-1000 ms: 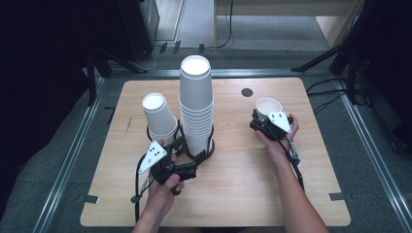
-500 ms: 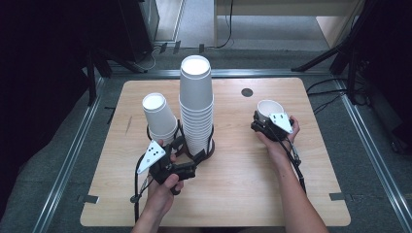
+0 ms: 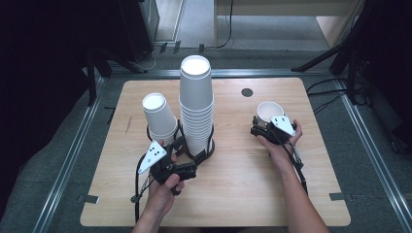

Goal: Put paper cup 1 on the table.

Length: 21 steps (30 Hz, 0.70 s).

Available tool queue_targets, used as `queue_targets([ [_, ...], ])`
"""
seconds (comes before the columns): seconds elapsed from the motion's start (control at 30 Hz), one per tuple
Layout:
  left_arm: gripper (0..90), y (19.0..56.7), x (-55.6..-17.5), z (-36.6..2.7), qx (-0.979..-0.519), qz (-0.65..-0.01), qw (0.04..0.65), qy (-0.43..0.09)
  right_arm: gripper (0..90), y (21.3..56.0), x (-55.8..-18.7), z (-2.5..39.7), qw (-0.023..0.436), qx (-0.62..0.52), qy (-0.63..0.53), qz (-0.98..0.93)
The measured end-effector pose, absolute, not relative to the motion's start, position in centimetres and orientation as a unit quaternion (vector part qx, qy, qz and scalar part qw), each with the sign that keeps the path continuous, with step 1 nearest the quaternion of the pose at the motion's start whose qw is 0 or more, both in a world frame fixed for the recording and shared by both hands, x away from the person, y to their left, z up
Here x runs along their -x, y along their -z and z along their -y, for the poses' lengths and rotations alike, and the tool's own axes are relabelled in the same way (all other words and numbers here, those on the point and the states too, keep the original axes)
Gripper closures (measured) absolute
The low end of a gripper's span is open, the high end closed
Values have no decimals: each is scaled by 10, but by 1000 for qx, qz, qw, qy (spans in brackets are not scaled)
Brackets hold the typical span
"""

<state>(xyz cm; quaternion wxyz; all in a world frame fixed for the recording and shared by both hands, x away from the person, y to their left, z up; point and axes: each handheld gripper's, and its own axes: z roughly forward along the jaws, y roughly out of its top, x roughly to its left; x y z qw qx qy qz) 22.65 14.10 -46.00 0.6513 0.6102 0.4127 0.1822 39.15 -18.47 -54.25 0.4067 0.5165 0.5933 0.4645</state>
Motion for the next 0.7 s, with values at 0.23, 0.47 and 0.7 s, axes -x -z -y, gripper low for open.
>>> queue_targets([
  [0.23, 77, 460, -227, -141, -608, -416, 651, -181, 0, 542, -385, 186, 406, -518, -462, -595],
  [0.47, 77, 460, -227, -142, -607, -418, 650, -182, 0, 545, -378, 193, 401, -519, -455, -602],
  [0.7, 77, 461, -228, -143, -605, -421, 650, -183, 0, 543, -368, 197, 396, -516, -457, -607],
])
